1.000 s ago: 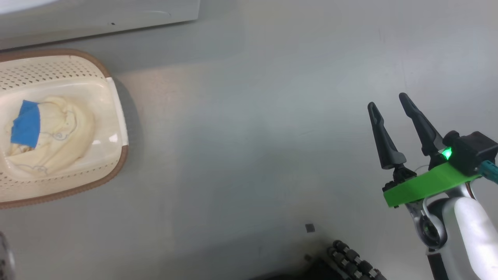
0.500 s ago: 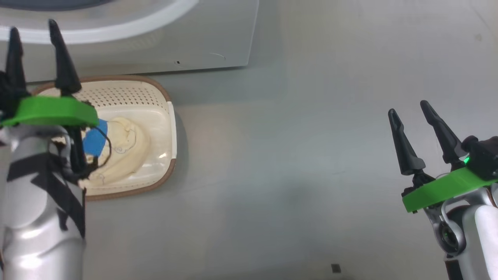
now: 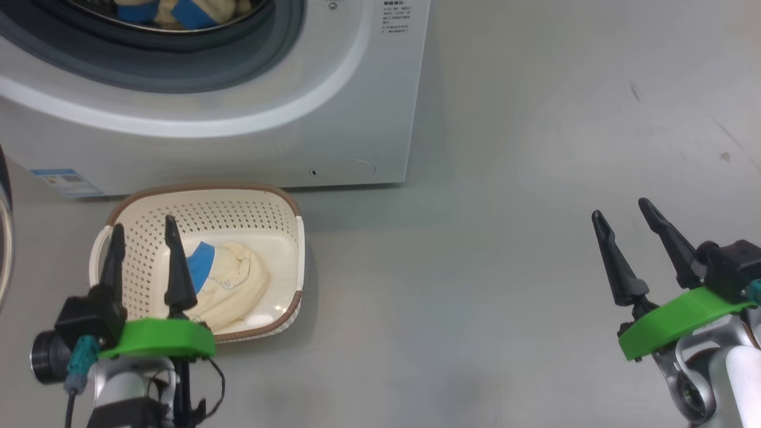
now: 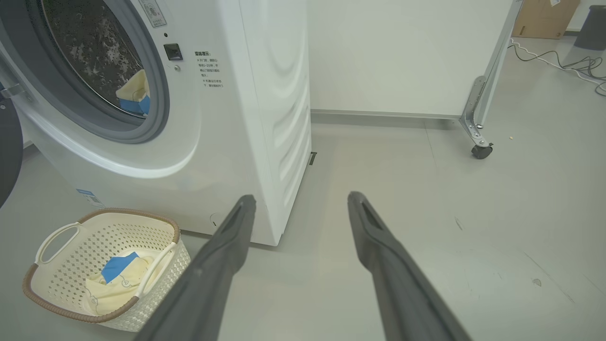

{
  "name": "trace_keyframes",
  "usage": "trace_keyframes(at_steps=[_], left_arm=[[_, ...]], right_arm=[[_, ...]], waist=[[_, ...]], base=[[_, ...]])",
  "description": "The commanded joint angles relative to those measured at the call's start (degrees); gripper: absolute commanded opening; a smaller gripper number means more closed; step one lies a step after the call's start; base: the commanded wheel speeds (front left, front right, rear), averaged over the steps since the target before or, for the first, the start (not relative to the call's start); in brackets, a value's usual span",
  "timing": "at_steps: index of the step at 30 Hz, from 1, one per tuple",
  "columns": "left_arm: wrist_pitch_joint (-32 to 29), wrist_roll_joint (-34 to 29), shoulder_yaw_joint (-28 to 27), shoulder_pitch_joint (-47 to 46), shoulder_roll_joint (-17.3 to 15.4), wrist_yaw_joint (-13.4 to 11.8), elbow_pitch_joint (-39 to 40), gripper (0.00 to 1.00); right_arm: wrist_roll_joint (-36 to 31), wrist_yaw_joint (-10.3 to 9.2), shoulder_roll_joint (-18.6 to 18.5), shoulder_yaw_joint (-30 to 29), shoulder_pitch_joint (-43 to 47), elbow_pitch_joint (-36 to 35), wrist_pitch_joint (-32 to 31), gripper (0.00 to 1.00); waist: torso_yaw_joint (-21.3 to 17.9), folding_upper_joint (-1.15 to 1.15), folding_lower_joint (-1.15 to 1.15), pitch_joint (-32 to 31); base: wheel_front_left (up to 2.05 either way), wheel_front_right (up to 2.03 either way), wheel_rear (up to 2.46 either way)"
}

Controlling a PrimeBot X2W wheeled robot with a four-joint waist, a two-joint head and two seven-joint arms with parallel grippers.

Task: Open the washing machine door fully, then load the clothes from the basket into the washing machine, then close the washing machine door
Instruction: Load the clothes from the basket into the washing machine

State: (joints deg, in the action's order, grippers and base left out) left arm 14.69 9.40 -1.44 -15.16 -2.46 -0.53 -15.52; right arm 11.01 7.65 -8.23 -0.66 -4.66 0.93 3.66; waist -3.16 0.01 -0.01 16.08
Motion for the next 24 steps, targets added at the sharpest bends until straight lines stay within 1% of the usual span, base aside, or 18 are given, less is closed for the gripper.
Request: trace_keyframes(at_steps=[1,11,24], left_arm=[[0.3,-1.2,-0.8,2.0,-0.7,-0.6,2.9,1.00],[0.0,-1.9,2.1,10.4,-0.6,-1.1,4.8,1.00],[-1.2,-1.3,2.7,13.3,-0.8,-2.1,7.0,1.00]], right_arm=[[-0.5,-0.16,-1.4,1.2,0.8,-1.8,-0.3,1.00],[-0.5,-0.16,-1.3,1.8,4.1,-2.1,-1.4,1.00],[-0.5,-0.16,-1.1,2.0,5.5,-3.4,-2.6,1.00]], waist=[[0.7,-0.01,0.01,-3.5],[0.9,-0.01,0.01,-9.0],[1.1,-0.01,0.01,-11.0]], base=[[0.00,0.00,0.00],[0.00,0.00,0.00],[0.00,0.00,0.00]])
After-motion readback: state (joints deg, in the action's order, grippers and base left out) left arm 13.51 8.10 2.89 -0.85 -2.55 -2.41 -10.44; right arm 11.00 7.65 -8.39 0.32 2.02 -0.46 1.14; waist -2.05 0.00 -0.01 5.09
